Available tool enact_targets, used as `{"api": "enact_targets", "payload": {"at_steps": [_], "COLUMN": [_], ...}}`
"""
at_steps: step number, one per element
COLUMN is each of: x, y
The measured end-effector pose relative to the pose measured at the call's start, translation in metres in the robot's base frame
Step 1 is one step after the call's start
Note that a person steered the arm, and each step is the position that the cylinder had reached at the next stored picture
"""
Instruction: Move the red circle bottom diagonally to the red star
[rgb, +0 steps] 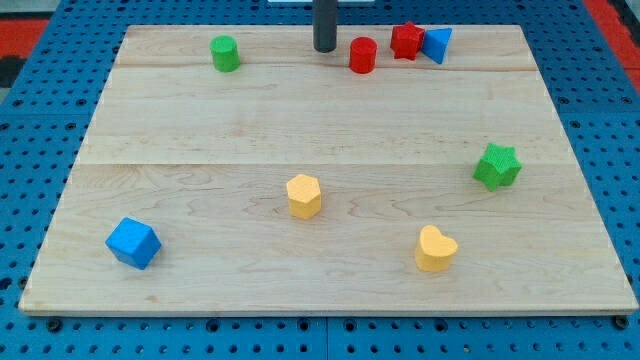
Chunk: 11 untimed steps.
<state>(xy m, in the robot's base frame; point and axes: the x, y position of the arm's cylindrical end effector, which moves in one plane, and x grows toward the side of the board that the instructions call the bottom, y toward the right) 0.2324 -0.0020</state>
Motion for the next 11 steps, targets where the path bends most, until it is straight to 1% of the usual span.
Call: {"api": "enact_targets", "payload": {"at_steps": [2,5,6,7,8,9,10,11], "x": [0.004,0.004,0.036,0.084,0.157,0.182,0.195,0.236], "y": [0.048,0.007,-0.001,-0.001,0.0,-0.062,-0.134,-0.175]}}
